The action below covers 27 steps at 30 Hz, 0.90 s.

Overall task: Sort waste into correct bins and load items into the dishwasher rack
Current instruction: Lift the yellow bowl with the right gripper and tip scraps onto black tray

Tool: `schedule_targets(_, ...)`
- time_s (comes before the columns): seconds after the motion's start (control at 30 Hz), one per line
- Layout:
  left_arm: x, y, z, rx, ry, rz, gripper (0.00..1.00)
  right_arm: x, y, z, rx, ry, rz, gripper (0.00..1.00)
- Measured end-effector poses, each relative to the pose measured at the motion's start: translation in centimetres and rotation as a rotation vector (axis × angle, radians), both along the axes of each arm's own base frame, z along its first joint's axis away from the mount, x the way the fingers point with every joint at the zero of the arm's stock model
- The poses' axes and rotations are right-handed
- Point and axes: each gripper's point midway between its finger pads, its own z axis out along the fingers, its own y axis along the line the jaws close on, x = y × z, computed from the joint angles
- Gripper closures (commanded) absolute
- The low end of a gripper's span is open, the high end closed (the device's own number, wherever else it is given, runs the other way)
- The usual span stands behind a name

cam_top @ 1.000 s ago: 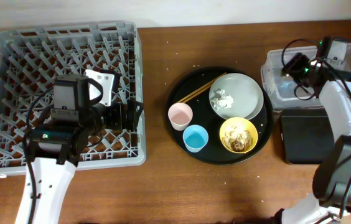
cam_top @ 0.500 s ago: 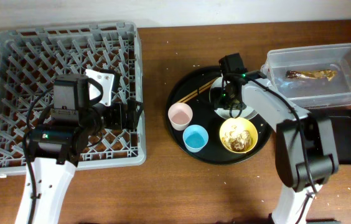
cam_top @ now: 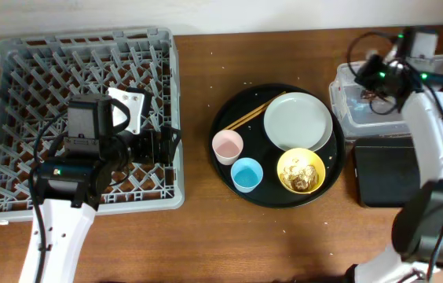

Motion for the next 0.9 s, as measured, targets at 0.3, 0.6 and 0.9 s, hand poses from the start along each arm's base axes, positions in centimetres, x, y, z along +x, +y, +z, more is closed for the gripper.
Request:
schedule_targets(0.3, 0.0, 0.0, 0.0, 0.0, 0.0, 0.0, 0.01, -11.5, 12.9, 0.7, 0.178, 0.342, 0.379, 0.38)
schedule_targets(0.6, 0.0, 0.0, 0.1, 0.0, -0.002, 0.0, 0.01, -16.1, 20.9, -10.3, -0.112, 0.478, 0.563, 0.74)
schedule_targets(0.9, 0.0, 0.0, 0.1, 0.0, -0.002, 0.0, 0.01, -17.6, 20.3, -13.4, -0.117, 0.496, 0.558, 0.96)
